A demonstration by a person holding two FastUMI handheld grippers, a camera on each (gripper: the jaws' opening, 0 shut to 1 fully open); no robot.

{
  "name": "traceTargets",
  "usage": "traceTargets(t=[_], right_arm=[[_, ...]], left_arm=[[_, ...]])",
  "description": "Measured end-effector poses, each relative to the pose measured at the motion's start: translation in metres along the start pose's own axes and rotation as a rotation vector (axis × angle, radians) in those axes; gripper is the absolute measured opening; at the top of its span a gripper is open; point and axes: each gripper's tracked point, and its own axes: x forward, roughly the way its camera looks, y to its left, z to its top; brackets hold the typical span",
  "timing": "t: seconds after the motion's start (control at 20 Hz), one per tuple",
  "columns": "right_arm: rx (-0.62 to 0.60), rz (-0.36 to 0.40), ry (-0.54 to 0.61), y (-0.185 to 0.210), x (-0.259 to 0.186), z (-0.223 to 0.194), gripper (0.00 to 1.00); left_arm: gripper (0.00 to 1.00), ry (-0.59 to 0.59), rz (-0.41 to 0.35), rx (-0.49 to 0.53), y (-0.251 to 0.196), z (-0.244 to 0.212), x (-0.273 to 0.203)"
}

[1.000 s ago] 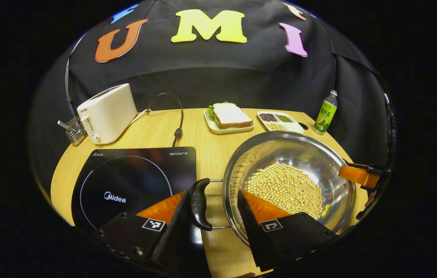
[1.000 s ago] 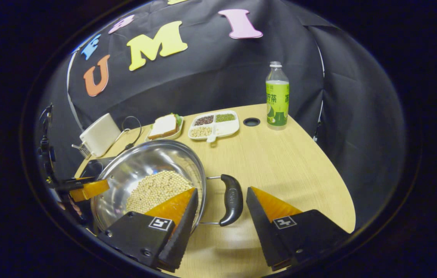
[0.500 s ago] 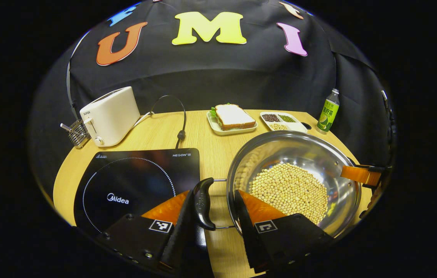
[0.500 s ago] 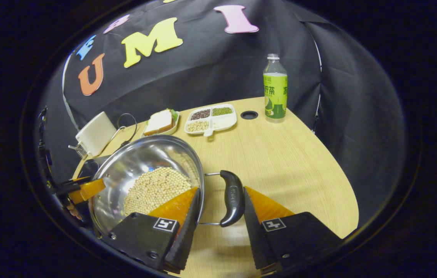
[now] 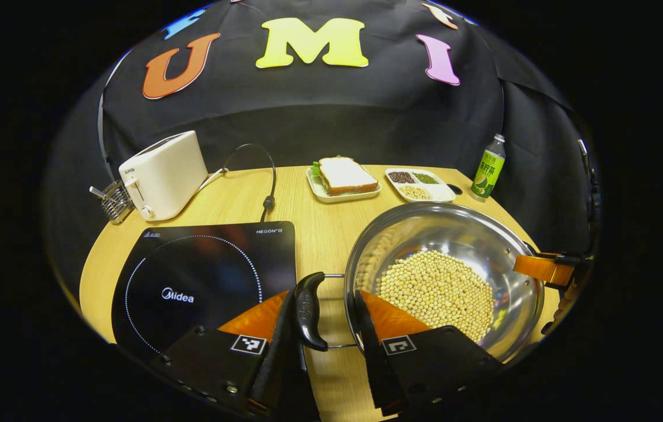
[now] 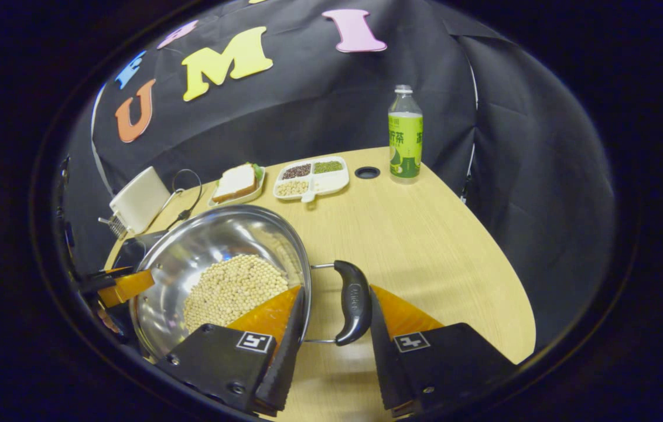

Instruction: First push the handle of the pot to place it horizontally, then grasp the pot with both hands and set it on the induction cooktop.

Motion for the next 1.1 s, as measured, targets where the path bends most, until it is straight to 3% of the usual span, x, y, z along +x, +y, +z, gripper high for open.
traceTargets(t=[0.6, 1.1], right_arm=[[0.016, 0.030, -0.064, 0.037, -0.094, 0.022, 0.58], [-0.049, 0.087, -0.120, 0.128, -0.141, 0.042, 0.58]], left_arm=[[0.56, -0.190, -0.015, -0.012, 0.020, 0.045, -0.098], [0.56, -0.294, 0.036, -0.052, 0.095, 0.064, -0.170]])
